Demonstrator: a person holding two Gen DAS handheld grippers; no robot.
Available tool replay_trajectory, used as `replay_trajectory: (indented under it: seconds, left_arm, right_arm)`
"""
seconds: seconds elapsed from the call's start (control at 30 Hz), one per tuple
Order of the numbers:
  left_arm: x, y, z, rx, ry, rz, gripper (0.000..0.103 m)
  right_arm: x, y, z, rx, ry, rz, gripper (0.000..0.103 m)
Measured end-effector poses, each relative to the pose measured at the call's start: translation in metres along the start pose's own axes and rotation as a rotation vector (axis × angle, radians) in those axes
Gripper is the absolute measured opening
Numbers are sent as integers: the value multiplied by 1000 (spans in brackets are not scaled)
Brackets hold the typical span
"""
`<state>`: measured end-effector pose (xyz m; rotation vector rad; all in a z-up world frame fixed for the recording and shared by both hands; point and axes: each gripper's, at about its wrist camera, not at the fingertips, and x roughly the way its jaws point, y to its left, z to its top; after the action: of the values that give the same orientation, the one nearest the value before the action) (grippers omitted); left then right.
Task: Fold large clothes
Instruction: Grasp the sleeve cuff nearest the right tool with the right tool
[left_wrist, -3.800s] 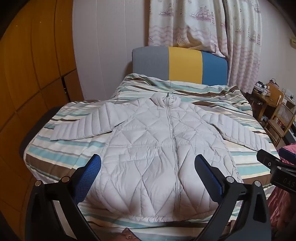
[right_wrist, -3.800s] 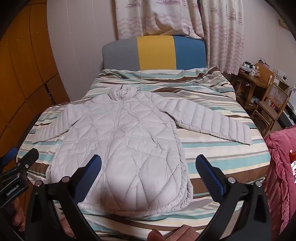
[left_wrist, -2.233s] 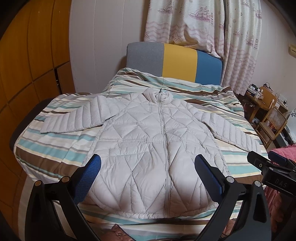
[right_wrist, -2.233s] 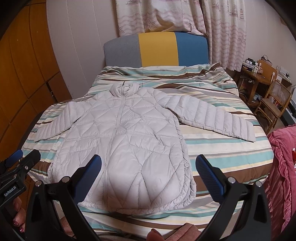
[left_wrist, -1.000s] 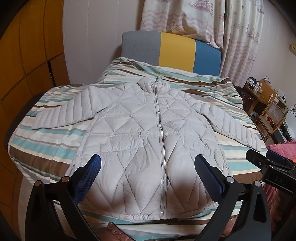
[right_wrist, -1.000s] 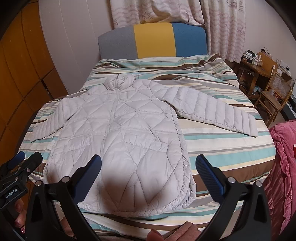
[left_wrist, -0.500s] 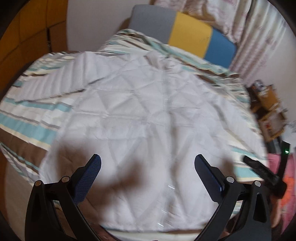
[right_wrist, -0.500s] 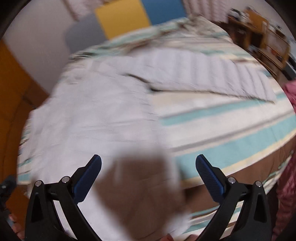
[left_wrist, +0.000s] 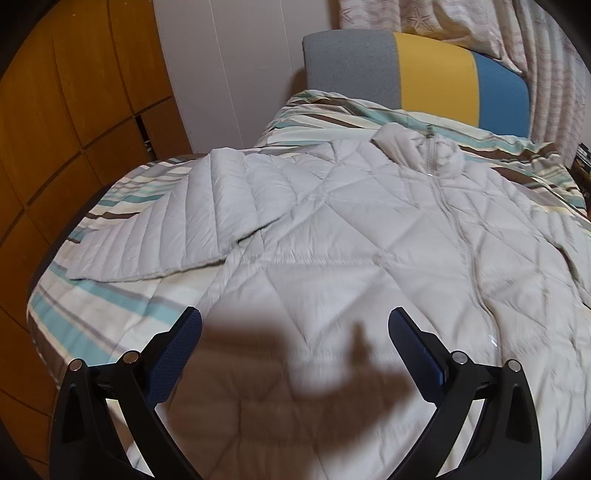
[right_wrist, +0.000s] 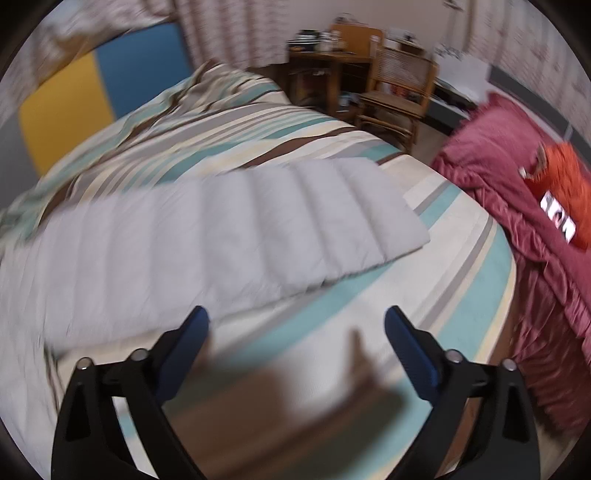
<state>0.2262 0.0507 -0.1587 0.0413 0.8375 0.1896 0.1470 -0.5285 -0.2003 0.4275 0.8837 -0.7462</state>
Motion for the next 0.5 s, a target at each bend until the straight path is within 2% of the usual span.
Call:
replay_trajectory:
  seconds: [0.1, 0.3, 0.37, 0.47, 0.5]
  left_arm:
    - [22, 6, 7, -11, -2, 62, 100]
    - [53, 21, 7, -45, 18, 122, 100]
    - [60, 26, 5, -56, 24, 118, 100]
    - [66, 31, 0, -81, 35, 102, 100]
    - [67, 31, -2, -84, 39, 100, 100]
  right_arm:
    - [16, -12, 16, 91, -19, -30, 85]
    - [43, -25, 26, 215, 10, -40, 77]
    - [46, -28, 26, 243, -2, -46, 76]
    - [48, -26, 29, 245, -38, -62, 60]
    - [50, -27, 29, 253, -45, -60, 48]
